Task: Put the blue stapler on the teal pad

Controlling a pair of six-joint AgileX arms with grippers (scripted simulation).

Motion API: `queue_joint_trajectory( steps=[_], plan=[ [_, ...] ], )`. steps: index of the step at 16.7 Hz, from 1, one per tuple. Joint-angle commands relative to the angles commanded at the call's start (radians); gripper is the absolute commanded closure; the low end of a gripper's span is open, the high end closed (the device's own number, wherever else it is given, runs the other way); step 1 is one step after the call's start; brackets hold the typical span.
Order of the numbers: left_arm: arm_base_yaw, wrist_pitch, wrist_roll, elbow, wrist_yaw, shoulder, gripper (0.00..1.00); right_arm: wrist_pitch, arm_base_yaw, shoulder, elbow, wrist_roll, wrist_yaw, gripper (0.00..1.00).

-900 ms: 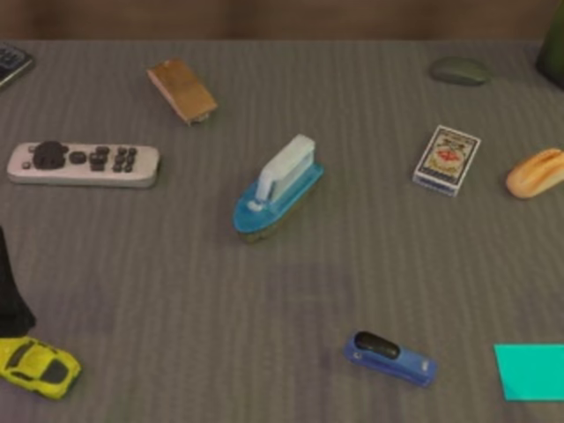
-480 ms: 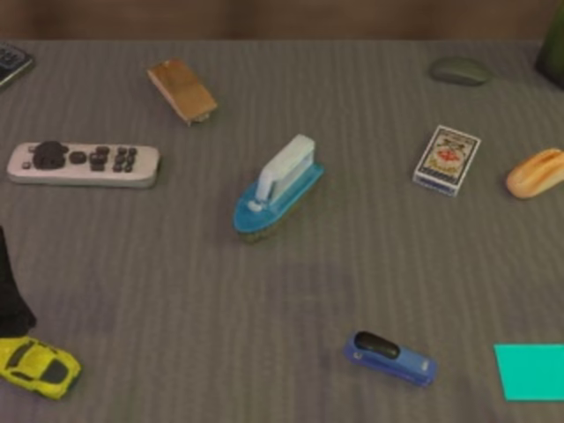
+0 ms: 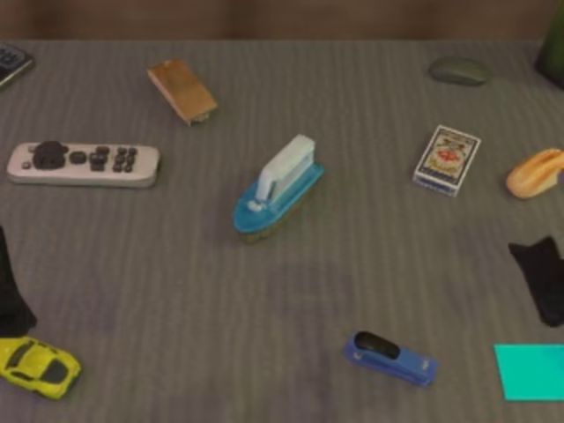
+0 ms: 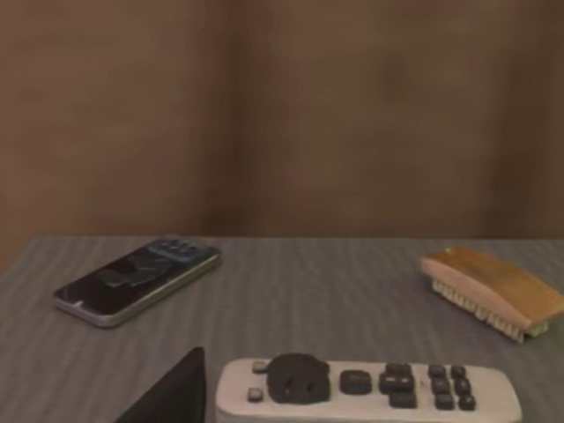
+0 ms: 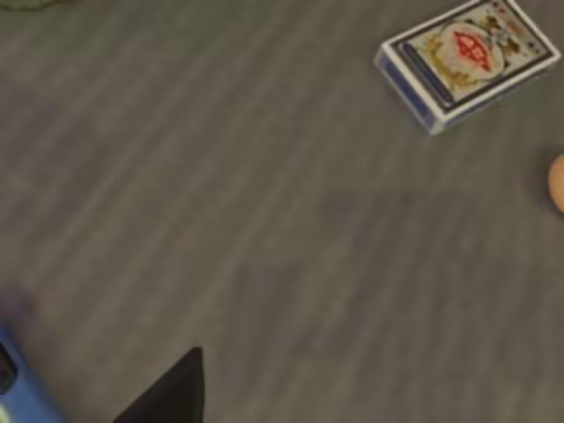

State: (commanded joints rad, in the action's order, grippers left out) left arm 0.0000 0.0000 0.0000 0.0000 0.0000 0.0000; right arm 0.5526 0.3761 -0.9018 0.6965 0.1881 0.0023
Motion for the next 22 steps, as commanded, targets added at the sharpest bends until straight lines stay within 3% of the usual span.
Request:
queue_joint_trajectory(
  steps=[6, 11, 15, 22],
  plan=[
    [0.0, 0.0, 0.0, 0.0, 0.0, 0.0, 0.0, 0.346, 0.232, -0.559, 0.412, 0.116, -0.005, 0.0],
    [0.0, 0.0, 0.0, 0.0, 0.0, 0.0, 0.0, 0.536, 0.369, -0.879, 0.669, 0.185, -0.005, 0.0],
    [0.0, 0.0, 0.0, 0.0, 0.0, 0.0, 0.0, 0.594, 0.415, -0.977, 0.759, 0.208, -0.002, 0.0],
    [0.0, 0.0, 0.0, 0.0, 0.0, 0.0, 0.0, 0.577, 0.412, -0.981, 0.744, 0.209, -0.002, 0.0]
  ],
)
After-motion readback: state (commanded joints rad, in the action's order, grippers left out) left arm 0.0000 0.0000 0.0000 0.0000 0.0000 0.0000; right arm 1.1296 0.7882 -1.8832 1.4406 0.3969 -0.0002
